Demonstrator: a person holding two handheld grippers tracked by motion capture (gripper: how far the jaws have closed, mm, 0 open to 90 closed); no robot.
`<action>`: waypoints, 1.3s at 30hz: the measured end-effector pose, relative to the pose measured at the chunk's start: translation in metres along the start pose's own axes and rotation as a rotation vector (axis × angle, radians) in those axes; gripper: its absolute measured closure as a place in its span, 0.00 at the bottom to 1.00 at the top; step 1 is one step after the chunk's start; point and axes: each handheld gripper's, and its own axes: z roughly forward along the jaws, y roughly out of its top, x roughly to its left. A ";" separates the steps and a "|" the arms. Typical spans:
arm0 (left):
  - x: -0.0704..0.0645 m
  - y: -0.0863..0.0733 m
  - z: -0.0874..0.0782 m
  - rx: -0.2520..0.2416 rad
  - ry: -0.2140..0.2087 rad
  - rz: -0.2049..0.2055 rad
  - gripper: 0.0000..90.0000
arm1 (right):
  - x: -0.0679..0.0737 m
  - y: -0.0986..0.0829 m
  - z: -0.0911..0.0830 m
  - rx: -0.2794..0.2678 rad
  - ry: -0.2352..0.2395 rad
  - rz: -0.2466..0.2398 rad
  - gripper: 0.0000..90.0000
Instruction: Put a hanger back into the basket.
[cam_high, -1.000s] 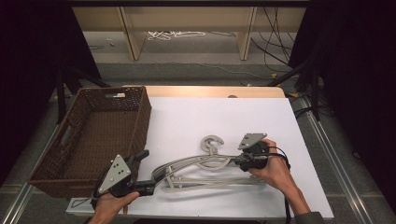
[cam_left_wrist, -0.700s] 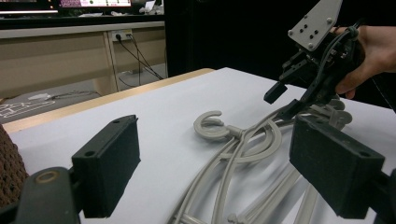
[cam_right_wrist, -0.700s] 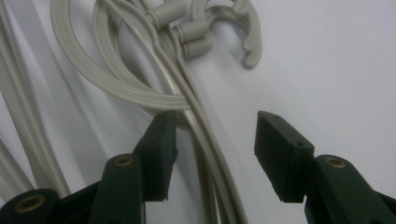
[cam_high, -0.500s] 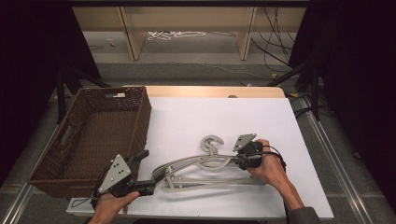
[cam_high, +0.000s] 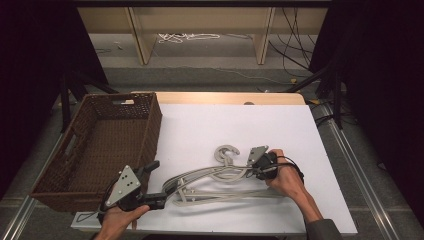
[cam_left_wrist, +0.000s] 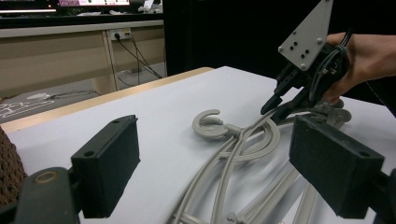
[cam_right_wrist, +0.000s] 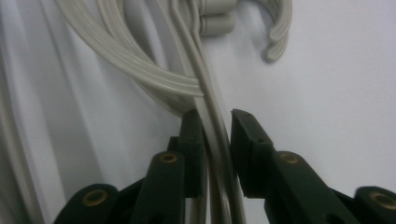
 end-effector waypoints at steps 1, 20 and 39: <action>0.000 0.000 0.000 0.000 -0.001 0.000 0.18 | 0.000 0.000 -0.001 0.000 -0.004 -0.034 0.86; 0.000 -0.001 0.001 0.016 -0.002 0.003 0.17 | 0.005 0.005 -0.028 -0.049 -0.066 -0.241 0.91; -0.006 0.008 0.018 0.065 -0.030 0.004 0.17 | 0.004 0.005 -0.064 -0.163 -0.090 -0.269 0.91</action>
